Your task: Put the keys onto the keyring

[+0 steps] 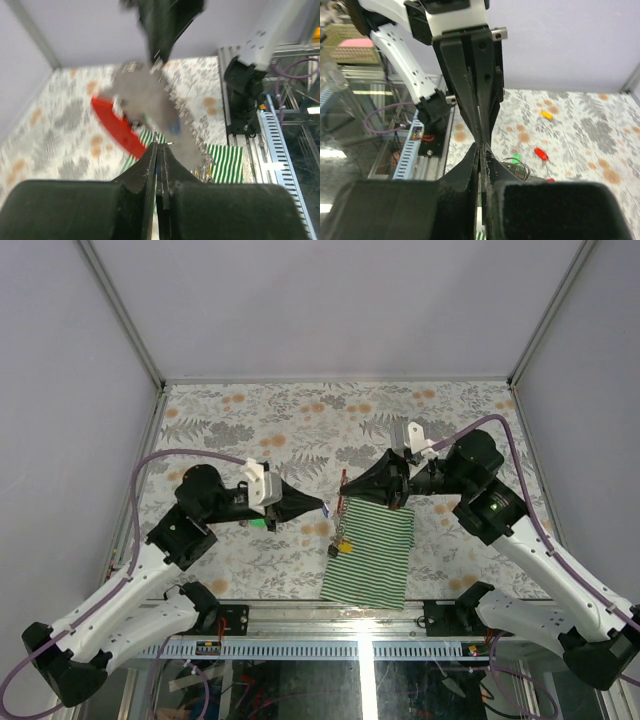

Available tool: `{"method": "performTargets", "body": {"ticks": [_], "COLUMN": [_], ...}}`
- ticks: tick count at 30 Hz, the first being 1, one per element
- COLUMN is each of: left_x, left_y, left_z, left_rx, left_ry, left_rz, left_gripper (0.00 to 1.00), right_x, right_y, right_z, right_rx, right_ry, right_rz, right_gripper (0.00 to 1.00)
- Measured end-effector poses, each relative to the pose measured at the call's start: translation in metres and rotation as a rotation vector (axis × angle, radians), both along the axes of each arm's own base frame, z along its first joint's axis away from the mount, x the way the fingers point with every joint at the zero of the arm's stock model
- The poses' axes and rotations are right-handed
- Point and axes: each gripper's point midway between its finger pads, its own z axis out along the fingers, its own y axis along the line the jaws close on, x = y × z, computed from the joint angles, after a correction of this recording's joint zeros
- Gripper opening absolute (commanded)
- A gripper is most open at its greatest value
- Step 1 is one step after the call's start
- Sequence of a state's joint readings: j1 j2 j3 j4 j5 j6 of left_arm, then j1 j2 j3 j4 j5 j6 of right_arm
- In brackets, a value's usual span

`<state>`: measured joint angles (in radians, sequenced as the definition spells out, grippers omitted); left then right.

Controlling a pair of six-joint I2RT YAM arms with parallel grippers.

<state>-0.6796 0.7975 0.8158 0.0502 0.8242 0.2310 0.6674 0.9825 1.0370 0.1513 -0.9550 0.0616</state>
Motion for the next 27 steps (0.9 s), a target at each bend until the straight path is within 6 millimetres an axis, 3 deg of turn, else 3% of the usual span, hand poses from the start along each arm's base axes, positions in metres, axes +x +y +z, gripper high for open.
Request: {"method": "performTargets", "body": {"ticks": [5, 11, 17, 19, 22, 27], "left_x": [0.041, 0.094, 0.096, 0.091, 0.09, 0.095], "left_y": [0.008, 0.04, 0.051, 0.054, 0.057, 0.054], "left_z": [-0.069, -0.167, -0.244, -0.256, -0.261, -0.238], "left_rx": [0.104, 0.279, 0.455, 0.478, 0.478, 0.41], "left_ry": [0.286, 0.641, 0.831, 0.859, 0.868, 0.81], "left_rz": [0.268, 0.726, 0.86, 0.873, 0.891, 0.869], "left_gripper": [0.02, 0.01, 0.23, 0.3, 0.34, 0.34], "right_x": [0.011, 0.021, 0.023, 0.022, 0.022, 0.021], "right_y": [-0.008, -0.016, -0.019, -0.019, -0.02, -0.021], "right_z": [-0.011, -0.022, -0.034, -0.036, -0.04, -0.042], "right_rx": [-0.057, -0.112, -0.155, -0.164, -0.177, -0.185], "right_ry": [-0.011, -0.004, 0.014, 0.02, 0.026, 0.03], "right_rz": [-0.106, -0.186, -0.205, -0.205, -0.207, -0.205], "right_gripper": [0.0, 0.0, 0.0, 0.0, 0.0, 0.0]}}
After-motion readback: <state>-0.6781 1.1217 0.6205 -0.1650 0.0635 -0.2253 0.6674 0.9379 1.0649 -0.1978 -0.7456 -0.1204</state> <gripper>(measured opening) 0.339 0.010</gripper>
